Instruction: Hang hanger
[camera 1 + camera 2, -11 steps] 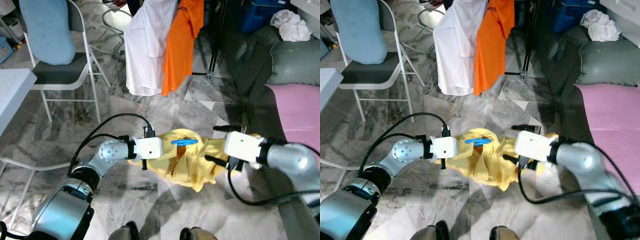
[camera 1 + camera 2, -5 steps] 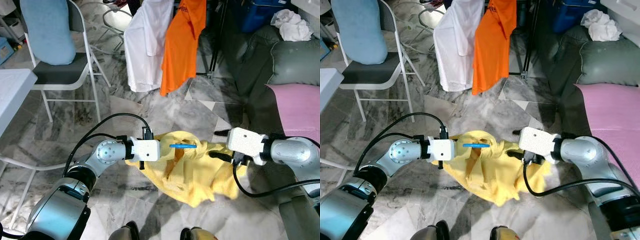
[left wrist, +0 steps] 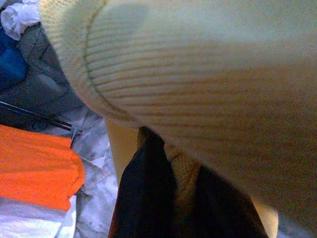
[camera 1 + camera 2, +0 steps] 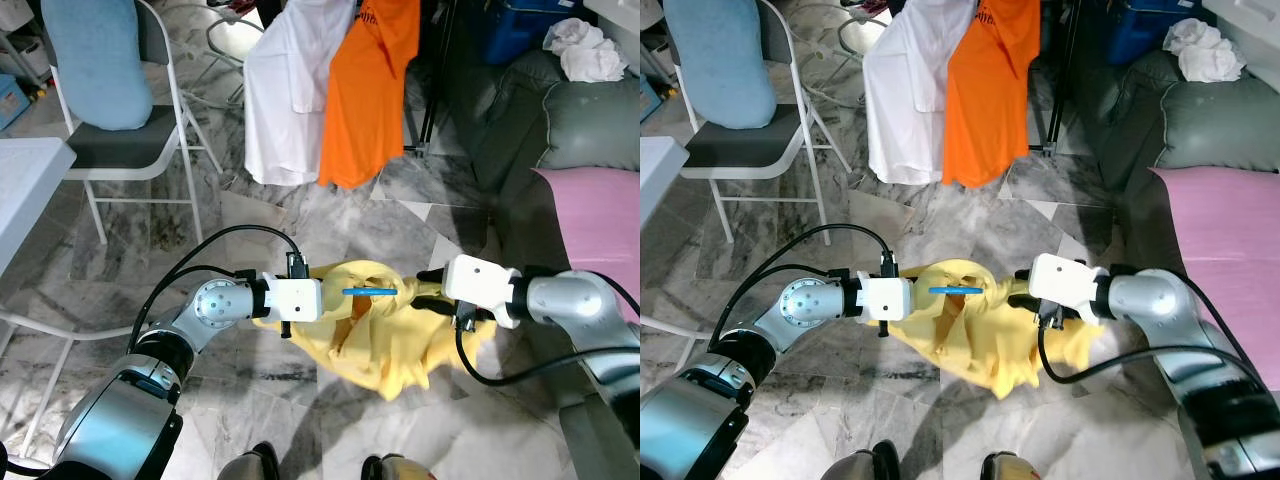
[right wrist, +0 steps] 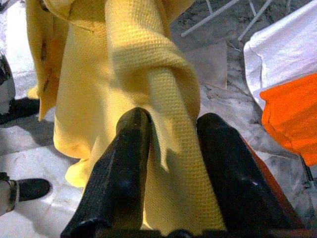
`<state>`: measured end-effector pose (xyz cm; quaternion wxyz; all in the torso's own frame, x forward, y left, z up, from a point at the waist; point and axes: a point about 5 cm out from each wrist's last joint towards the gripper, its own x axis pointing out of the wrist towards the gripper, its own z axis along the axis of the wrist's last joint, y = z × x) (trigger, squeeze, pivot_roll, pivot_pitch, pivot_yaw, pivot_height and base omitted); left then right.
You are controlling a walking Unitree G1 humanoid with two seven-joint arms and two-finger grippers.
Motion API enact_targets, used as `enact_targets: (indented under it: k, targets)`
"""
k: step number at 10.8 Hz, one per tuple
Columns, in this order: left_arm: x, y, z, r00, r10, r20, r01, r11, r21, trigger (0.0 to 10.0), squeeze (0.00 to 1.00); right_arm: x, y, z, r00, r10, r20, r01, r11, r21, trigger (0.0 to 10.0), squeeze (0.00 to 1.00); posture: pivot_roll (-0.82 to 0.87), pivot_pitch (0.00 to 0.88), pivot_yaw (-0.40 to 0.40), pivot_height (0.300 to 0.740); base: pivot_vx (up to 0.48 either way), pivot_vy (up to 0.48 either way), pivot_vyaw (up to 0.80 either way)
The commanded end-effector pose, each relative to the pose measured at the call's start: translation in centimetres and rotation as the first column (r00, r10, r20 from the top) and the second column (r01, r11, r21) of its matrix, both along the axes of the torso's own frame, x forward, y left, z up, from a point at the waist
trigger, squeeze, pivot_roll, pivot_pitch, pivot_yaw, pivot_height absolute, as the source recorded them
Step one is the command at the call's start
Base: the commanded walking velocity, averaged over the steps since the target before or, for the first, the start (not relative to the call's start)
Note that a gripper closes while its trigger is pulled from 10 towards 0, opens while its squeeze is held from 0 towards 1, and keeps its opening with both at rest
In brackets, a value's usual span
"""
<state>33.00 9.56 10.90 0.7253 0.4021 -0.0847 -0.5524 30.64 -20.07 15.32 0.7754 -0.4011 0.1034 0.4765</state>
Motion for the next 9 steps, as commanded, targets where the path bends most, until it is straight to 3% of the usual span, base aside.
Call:
enact_targets:
  k: [1,2,3,4,6,7,9]
  targets:
    - [0.2,-0.4,1.1,0.998,-0.022,0.054,0.024,0.999,-0.037,10.0,0.0,0.2,0.3,-0.1,1.0,0.011,-0.011,-0.011,1.0,0.002,10.0,0.0,-0.23,0.188,0.081,0.74,0.0,0.0,0.0]
    - [0.1,-0.6,1.1,0.998,-0.028,0.057,0.03,0.999,-0.042,10.0,0.0,0.5,0.3,-0.4,0.999,0.02,-0.032,-0.021,1.0,-0.01,10.0,1.0,-0.23,0.188,0.078,0.74,0.0,0.0,0.0]
    - [0.1,-0.6,1.1,0.998,-0.033,0.058,0.036,0.999,-0.041,10.0,0.0,0.5,0.3,-0.5,0.998,0.041,-0.04,-0.042,0.999,-0.029,10.0,1.0,-0.23,0.189,0.078,0.74,0.0,0.0,0.0]
    - [0.0,-0.7,1.1,0.998,-0.038,0.059,0.041,0.998,-0.045,10.0,0.0,0.4,0.3,-0.7,0.995,0.063,-0.071,-0.065,0.997,-0.037,10.0,0.0,-0.23,0.19,0.077,0.74,0.0,0.0,0.0]
    - [-0.1,-1.0,1.0,0.997,-0.044,0.059,0.047,0.998,-0.05,10.0,0.0,0.7,0.2,-0.9,0.995,0.064,-0.073,-0.067,0.997,-0.04,10.0,0.0,-0.23,0.188,0.071,0.74,0.0,0.0,0.0]
    - [-0.2,-1.0,0.9,0.997,-0.046,0.059,0.049,0.997,-0.054,10.0,0.0,0.9,0.3,-1.0,0.994,0.073,-0.082,-0.076,0.996,-0.037,0.0,0.0,-0.23,0.188,0.069,0.74,0.0,0.0,0.0]
    - [-0.2,-1.1,0.9,0.997,-0.046,0.058,0.049,0.997,-0.06,10.0,0.0,1.0,0.3,-1.3,0.993,0.08,-0.091,-0.084,0.996,-0.042,0.0,0.0,-0.23,0.186,0.066,0.74,0.0,0.0,0.0]
